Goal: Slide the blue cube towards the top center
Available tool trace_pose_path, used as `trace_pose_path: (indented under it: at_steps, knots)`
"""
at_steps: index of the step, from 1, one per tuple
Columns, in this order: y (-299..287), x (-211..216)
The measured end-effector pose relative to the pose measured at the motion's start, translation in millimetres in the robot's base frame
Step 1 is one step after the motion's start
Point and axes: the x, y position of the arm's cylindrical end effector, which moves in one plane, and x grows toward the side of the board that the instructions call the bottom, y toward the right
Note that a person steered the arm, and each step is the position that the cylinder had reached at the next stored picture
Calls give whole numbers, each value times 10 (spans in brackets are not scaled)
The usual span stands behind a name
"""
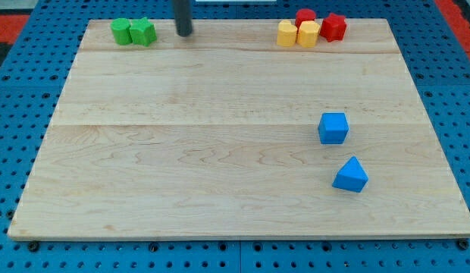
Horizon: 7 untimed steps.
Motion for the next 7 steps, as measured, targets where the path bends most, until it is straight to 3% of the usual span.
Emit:
trace_pose_path:
  at_steps: [1,3,4,6,7]
  knots:
    - [596,890]
    - [2795,1469]
    - [2759,2052]
    - [640,1932]
    - [75,2086]
